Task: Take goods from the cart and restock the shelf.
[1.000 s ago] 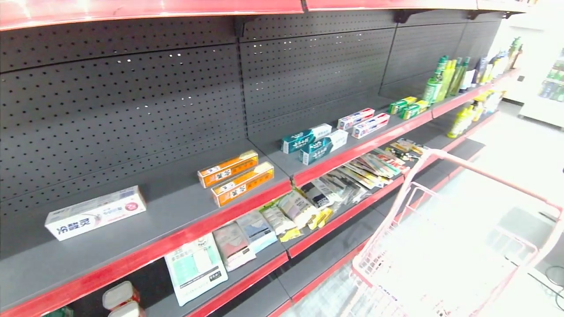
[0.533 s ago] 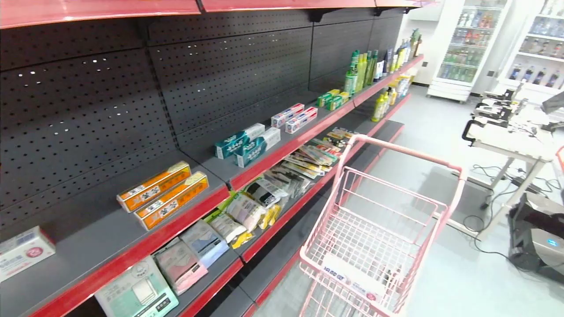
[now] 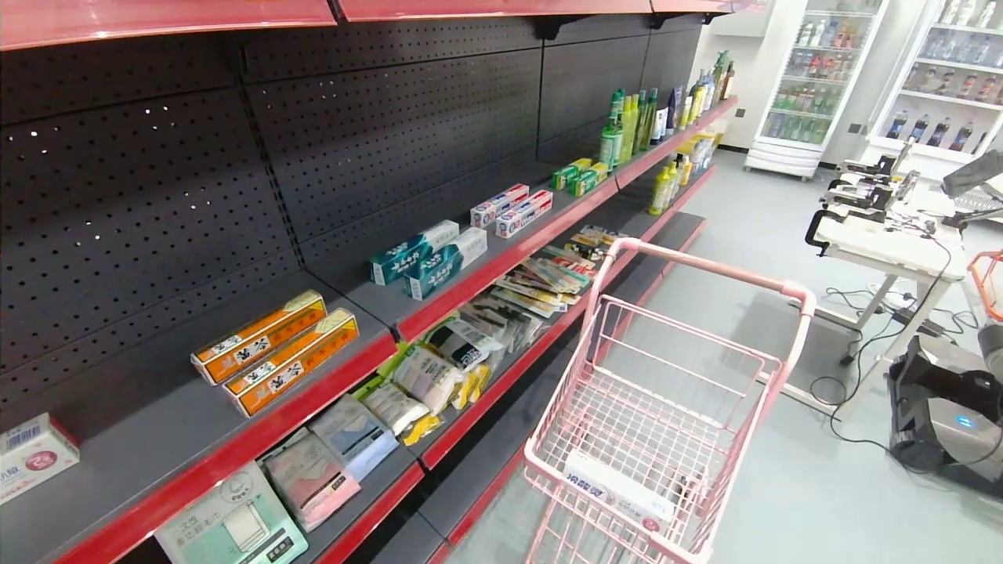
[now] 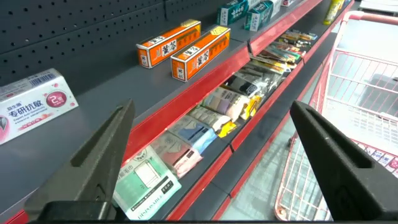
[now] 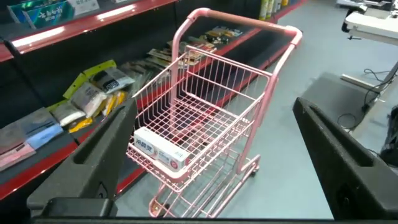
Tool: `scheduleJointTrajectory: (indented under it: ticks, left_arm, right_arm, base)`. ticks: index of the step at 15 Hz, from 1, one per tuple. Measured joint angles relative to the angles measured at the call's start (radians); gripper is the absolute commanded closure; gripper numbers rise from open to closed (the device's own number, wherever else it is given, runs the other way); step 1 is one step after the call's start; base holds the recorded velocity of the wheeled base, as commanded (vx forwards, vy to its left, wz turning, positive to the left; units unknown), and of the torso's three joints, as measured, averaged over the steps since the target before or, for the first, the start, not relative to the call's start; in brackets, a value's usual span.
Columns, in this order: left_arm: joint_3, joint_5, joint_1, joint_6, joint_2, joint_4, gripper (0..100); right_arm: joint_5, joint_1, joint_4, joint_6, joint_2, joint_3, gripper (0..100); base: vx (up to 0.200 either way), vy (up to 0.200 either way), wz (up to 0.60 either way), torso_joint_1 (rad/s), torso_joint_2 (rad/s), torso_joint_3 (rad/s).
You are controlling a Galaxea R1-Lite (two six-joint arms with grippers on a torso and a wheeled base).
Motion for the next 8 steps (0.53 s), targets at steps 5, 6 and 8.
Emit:
scheduleJointTrajectory:
  ticks: [5, 6, 8]
  left_arm:
    - [0.0, 0.0, 0.0, 0.0, 0.0, 0.0, 0]
    - [0.0, 0.0, 0.0, 0.0, 0.0, 0.0, 0]
    - [0.0, 0.0, 0.0, -0.005, 0.0, 0.0, 0]
  right_arm:
    - [-0.026, -0.007, 0.004, 0.003, 0.043, -0.078, 0]
    - [-0.026, -0.006, 0.011, 0.029, 0.095, -0.153, 0]
    - [0.001, -0.002, 0.044, 0.064, 0.286, -0.348, 0]
  base:
    - [0.0, 0.0, 0.0, 0.0, 0.0, 0.0]
    - [0.0, 0.0, 0.0, 0.0, 0.0, 0.0]
    - [0.0, 0.0, 0.0, 0.0, 0.0, 0.0]
